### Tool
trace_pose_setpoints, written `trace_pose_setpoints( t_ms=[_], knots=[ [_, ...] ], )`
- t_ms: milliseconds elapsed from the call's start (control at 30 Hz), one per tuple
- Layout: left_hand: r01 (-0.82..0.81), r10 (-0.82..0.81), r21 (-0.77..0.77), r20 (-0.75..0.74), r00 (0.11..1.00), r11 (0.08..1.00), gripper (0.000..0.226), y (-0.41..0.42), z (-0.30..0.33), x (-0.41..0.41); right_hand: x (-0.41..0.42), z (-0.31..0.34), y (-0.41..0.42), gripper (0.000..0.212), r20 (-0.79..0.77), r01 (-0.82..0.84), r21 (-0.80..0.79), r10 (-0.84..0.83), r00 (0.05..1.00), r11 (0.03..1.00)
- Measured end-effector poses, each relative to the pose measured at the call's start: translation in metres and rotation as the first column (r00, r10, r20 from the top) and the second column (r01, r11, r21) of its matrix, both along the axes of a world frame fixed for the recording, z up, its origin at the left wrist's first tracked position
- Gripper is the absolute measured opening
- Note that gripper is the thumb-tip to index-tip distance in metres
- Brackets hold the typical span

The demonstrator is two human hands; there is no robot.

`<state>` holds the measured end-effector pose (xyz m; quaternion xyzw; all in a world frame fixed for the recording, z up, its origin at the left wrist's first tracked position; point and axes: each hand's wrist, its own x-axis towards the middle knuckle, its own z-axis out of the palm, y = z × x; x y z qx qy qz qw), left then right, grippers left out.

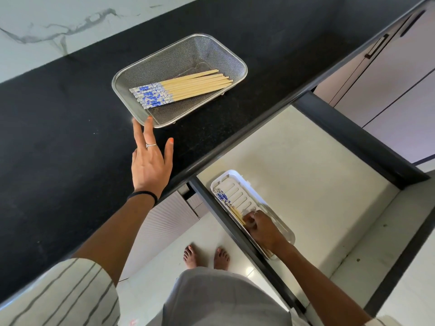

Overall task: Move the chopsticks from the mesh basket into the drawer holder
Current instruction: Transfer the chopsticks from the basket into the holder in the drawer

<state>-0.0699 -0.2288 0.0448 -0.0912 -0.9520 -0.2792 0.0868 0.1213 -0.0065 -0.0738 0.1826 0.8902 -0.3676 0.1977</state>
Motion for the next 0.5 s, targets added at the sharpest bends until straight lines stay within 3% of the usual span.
trace_pose_setpoints(
  t_ms=[167, 233, 367, 500],
  knots=[
    [-0.009, 0.009, -0.008, 0.004, 1.000, 1.000, 0.064, 0.000, 0.000, 0.000, 0.004, 0.010, 0.001, 0.021, -0.019, 0.099, -0.019, -0.099, 0.995, 0.995],
    [-0.008, 0.009, -0.007, 0.006, 1.000, 1.000, 0.064, 0.000, 0.000, 0.000, 0.007, 0.011, 0.004, 0.022, 0.056, 0.139, 0.046, -0.142, 0.988, 0.989],
    [-0.009, 0.009, -0.008, 0.007, 1.000, 1.000, 0.064, 0.000, 0.000, -0.001, 0.018, 0.011, 0.006, 0.021, 0.230, 0.073, 0.090, -0.092, 0.969, 0.993],
    [0.000, 0.000, -0.014, -0.005, 1.000, 1.000, 0.063, -0.001, -0.001, -0.002, 0.021, 0.016, 0.004, 0.023, 0.209, 0.054, 0.068, -0.067, 0.976, 0.996]
  ],
)
